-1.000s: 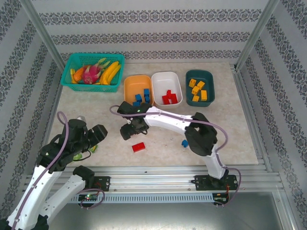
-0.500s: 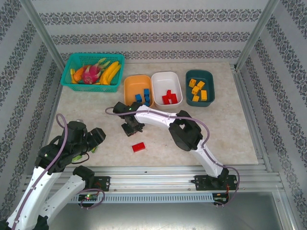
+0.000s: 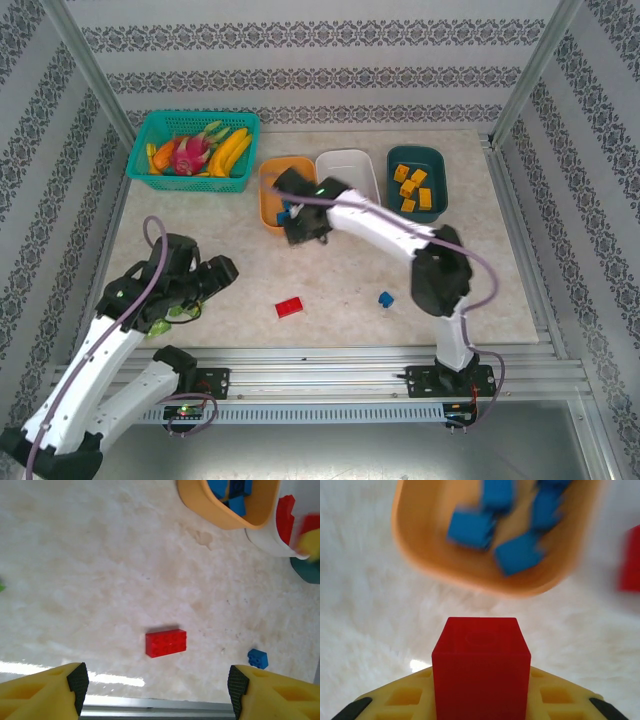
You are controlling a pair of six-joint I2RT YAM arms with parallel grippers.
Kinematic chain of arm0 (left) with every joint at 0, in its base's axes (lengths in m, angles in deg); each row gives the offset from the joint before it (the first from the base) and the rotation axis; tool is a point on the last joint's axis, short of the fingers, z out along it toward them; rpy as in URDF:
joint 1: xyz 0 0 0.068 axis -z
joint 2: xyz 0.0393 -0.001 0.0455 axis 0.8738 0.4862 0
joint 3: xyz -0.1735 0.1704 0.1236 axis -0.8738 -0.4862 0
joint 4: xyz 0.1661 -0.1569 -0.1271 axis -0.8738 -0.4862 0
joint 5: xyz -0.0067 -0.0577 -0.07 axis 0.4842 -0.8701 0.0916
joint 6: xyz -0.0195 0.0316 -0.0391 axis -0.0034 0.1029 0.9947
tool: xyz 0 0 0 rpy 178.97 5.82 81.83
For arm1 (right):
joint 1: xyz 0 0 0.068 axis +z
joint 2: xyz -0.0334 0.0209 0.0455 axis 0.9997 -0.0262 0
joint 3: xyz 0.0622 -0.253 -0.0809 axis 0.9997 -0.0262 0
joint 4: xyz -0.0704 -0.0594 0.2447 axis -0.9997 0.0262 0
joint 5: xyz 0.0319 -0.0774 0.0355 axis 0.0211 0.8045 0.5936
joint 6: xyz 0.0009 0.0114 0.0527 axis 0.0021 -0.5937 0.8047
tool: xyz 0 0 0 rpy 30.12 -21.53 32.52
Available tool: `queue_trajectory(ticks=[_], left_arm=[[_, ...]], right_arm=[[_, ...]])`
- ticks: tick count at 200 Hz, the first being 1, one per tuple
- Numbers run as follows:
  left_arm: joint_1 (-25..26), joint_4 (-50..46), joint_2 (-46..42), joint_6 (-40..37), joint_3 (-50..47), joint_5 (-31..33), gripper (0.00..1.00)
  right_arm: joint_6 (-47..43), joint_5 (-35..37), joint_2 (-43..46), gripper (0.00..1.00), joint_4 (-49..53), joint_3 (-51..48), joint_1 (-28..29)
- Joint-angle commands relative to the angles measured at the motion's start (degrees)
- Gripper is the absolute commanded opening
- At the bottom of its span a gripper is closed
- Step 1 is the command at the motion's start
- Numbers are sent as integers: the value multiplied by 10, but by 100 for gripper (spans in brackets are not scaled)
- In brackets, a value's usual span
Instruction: Sort the legos into containers by color
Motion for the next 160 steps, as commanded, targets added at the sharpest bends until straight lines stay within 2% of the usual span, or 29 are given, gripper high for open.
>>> queue_trajectory(ticks=[1,37,92,129,160], left_arm=[[6,95,52,-23,24,-46,76],[13,141,142,-54,82,-72,76],[22,164,214,-59,132,-76,76],[32,178,233,-48,140,-76,76],[39,175,247,-54,156,-78,76]], right_arm=[[16,-28,-9,26,-10,5,-66],[25,-95,-121,26,7,121,-141],[37,-126,-303,29,82,343,-174],[59,-140,-356,30,105,375,-188],[63,-144,-369,40,102,375,-193]])
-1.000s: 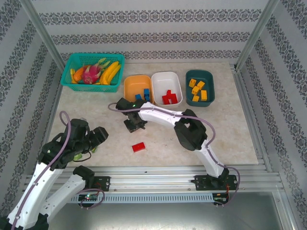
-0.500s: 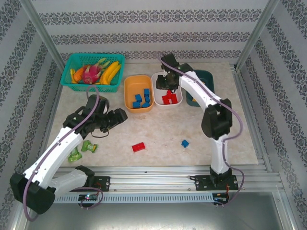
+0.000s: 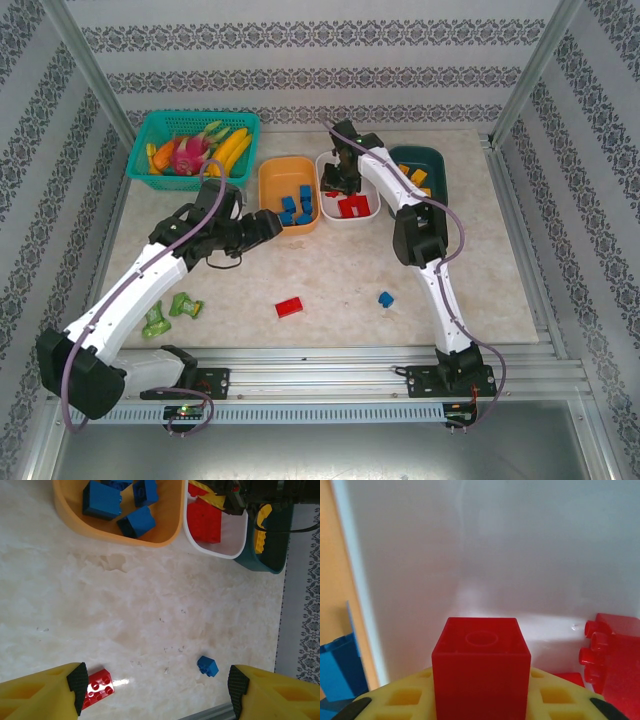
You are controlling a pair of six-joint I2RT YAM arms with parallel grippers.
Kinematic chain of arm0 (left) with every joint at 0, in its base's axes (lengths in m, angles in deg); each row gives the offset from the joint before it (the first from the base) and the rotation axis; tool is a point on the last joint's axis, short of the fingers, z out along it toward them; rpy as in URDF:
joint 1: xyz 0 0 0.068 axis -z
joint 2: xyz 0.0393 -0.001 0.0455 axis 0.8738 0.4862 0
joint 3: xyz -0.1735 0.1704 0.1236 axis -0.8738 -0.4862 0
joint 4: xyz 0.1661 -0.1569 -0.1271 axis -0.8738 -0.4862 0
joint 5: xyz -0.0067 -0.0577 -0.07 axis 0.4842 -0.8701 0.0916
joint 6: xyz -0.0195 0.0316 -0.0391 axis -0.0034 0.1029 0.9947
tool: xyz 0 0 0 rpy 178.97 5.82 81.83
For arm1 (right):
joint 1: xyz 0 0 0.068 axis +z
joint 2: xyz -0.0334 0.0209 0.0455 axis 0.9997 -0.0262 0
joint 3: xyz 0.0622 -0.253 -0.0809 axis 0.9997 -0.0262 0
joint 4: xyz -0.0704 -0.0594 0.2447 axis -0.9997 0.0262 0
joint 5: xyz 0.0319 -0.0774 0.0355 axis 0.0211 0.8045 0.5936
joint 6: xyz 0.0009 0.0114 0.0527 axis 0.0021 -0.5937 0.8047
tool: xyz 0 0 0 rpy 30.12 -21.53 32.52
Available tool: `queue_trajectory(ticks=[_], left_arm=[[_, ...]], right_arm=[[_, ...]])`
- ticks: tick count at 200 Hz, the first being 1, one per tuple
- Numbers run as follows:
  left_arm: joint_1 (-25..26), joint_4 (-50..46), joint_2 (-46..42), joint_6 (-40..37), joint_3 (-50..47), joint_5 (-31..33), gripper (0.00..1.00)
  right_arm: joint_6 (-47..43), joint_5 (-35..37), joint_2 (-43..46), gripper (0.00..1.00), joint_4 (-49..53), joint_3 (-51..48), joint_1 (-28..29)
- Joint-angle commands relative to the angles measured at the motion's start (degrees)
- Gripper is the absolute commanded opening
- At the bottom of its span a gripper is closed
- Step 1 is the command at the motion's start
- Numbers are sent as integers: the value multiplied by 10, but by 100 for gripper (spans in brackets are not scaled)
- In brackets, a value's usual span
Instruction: Sort the legos into containers by color
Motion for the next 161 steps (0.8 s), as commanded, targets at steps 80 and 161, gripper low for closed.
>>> queue_trajectory(ticks=[80,161], left_arm=[[77,5,62,-85,167,27,77],[156,-42,115,-157,235,53,79]], right_arm=[[-3,-3,35,60,20,16,-4],[-5,88,333,65,-58,-241,-8]])
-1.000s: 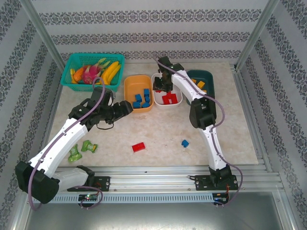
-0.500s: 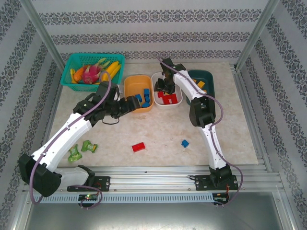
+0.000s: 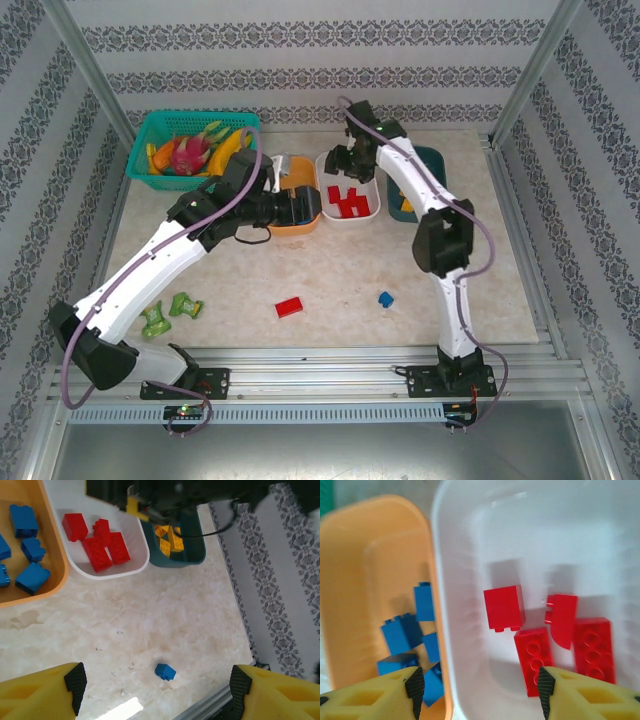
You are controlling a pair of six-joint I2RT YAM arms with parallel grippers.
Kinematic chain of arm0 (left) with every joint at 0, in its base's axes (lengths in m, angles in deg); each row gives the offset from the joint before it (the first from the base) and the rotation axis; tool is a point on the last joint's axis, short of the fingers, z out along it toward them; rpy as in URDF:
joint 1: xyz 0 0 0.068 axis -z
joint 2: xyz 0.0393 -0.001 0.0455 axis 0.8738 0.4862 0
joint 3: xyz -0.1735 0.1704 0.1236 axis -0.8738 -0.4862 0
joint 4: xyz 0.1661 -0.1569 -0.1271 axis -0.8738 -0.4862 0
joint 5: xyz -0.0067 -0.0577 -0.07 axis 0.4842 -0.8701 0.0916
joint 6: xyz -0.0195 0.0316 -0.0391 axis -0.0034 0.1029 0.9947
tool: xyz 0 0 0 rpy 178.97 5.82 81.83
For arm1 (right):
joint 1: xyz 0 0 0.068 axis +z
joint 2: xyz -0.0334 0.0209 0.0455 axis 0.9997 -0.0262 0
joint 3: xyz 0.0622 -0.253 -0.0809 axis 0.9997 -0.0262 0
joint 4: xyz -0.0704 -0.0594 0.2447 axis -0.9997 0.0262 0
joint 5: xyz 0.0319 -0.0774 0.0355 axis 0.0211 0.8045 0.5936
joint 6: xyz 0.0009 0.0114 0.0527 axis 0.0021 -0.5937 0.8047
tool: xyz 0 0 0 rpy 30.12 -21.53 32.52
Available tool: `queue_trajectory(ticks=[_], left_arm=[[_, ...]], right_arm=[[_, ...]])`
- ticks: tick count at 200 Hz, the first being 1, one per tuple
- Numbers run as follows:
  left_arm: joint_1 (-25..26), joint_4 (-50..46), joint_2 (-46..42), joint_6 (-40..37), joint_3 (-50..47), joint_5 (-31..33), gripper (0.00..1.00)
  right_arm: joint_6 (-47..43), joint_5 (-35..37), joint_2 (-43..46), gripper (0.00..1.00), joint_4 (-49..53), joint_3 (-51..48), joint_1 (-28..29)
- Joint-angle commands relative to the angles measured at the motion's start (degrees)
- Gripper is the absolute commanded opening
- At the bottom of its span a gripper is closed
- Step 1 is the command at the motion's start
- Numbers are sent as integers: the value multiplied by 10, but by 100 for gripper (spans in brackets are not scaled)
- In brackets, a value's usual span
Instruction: Sort the legos into containers by color
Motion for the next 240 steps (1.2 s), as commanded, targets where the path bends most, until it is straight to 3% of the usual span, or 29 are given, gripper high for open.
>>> queue_trajectory(ticks=[1,23,56,117,169,240], left_arm=[[38,-35,18,-60,23,18,79],[79,-36,39,-94,14,29,80],[145,-34,89,-138,12,48,82],[256,-55,268,-206,79,64,82],[286,-108,427,-212,195,74,83],[289,-158,541,-218,299,109,82]], right_arm=[[-6,57,146,65,-31,-120,-2],[5,94,299,67,-50,-280,-12],[38,145,489,67,5,-424,-21],[159,128,753,75,132,-528,-31],[179,121,874,77,138,-541,-30],[161,111,888,78,152,-520,-31]])
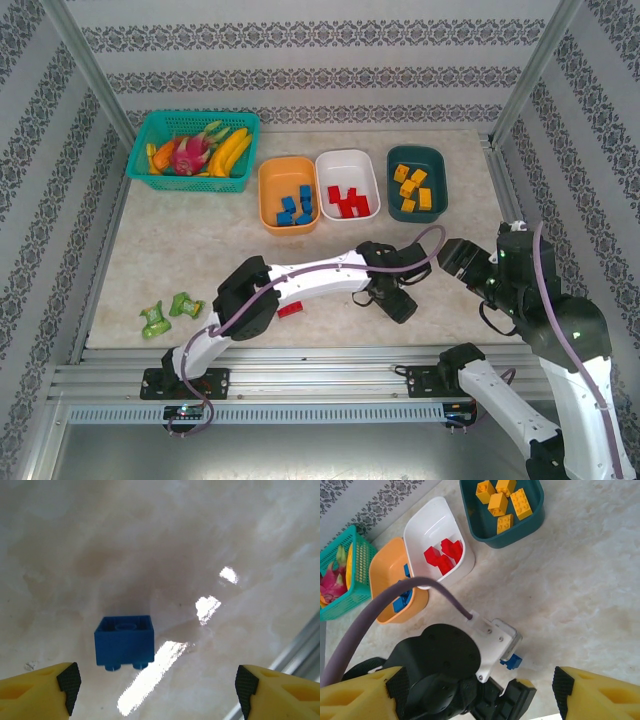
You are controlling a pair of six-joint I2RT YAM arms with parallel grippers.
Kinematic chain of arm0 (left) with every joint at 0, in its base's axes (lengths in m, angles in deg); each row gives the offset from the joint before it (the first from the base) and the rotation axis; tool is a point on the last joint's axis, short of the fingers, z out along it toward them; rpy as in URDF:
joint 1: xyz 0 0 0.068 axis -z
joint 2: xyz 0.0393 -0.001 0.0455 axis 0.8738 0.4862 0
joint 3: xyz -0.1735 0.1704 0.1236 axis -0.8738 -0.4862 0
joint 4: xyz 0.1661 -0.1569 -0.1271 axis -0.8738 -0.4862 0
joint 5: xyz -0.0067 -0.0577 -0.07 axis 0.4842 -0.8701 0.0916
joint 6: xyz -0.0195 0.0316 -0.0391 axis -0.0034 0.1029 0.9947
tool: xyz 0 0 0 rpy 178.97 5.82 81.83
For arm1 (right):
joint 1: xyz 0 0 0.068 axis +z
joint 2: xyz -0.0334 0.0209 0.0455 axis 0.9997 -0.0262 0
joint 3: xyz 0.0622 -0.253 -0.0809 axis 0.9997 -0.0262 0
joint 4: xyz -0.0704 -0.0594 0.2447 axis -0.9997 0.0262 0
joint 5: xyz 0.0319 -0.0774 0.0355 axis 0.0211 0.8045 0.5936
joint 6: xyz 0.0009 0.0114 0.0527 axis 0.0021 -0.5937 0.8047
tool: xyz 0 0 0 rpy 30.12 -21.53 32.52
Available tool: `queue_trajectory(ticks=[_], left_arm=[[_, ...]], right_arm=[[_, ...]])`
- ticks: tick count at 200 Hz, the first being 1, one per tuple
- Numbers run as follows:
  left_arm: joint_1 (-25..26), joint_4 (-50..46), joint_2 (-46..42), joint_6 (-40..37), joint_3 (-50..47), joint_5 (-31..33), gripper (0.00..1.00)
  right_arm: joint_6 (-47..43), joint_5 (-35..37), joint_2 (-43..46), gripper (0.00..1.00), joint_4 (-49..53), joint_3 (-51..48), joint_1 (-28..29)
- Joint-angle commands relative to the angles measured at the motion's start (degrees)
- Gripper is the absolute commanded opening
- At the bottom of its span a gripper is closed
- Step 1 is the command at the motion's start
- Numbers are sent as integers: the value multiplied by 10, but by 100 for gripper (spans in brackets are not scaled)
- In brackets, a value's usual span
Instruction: Sort the legos into containers by color
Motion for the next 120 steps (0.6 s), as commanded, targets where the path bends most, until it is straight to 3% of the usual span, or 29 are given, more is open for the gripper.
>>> queue_trajectory(ticks=[1,29,120], left_arm=[[8,-52,33,-15,29,27,82],[8,-53,50,-7,34,34,79],[7,-56,84,1,54,36,49]], right_arm=[[-7,-19,4,78,-3,12,0],[-8,-20,7,78,-5,15,0],[-11,-22,5,77,-13,16,1]])
